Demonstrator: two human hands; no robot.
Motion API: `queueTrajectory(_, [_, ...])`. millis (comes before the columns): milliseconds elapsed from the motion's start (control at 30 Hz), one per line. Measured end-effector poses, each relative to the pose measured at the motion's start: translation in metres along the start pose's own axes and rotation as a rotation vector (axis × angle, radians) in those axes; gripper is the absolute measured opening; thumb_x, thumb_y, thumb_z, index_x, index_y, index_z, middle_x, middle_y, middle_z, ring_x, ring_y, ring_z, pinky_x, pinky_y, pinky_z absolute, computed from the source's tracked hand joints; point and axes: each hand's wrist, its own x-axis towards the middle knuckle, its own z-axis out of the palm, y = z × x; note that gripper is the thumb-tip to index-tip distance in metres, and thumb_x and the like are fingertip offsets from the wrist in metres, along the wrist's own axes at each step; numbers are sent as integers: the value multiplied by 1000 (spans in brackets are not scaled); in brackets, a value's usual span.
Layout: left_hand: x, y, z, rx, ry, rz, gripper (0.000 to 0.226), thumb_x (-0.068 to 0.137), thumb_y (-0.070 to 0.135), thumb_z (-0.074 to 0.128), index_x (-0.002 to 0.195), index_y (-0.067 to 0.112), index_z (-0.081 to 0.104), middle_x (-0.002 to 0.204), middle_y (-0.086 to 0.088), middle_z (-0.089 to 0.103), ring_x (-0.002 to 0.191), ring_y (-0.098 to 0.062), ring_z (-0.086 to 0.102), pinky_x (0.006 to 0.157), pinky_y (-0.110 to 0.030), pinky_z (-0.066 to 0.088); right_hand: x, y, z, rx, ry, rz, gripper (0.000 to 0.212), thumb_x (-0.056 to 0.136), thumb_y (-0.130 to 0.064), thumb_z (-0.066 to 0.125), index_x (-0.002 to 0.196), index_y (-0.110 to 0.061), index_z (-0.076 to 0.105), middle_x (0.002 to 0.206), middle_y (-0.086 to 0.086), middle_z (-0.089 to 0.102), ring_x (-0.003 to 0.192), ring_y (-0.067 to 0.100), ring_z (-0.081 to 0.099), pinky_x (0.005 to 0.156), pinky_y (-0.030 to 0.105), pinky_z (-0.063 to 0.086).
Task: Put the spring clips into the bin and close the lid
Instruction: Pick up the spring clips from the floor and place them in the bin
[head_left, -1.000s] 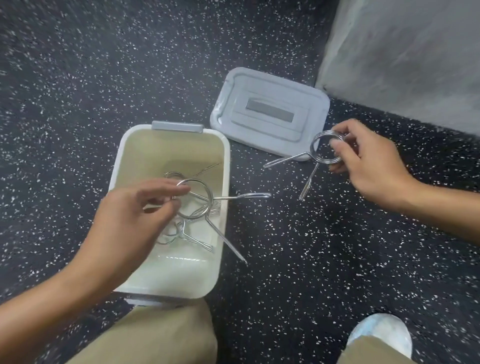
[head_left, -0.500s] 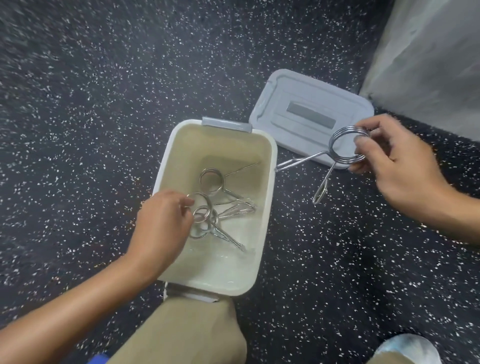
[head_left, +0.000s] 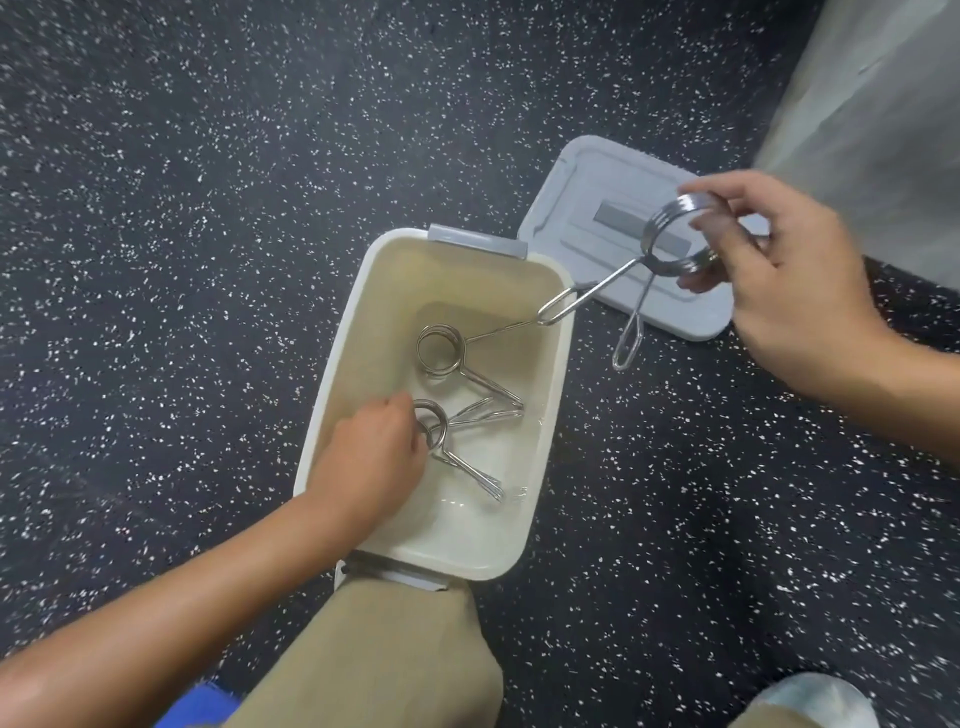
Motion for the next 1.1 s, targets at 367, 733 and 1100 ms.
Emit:
queueTrajectory(367, [-41,-1,-71,-264,302,66,29,97,47,53,77,26,61,57,14,60,56,-17,61,60,-35,50,30,-77,68,-98,-57,-487,23,98,-6,57,121,-5,60,101,-2,70,77,7,66,72,25,57])
queueTrajectory(733, [-36,-4,-75,-470,368,107,46,97,52,42,71,20,64,61,2,67,60,-22,67,63,-42,53,29,-44,158,-693,-450,-1118,32,79,4,48,104,-17,50,83,12,65,53,30,59,42,33,35])
queueTrajectory(1100, [-31,-1,-71,-522,332,59,46,97,55,42,73,21,64,67,2,69,66,-24,71,65,-45,55,23,-20,198,-858,-626,-1041,33,60,5,78,88,-7,67,75,16,61,42,27,60,38,29,41])
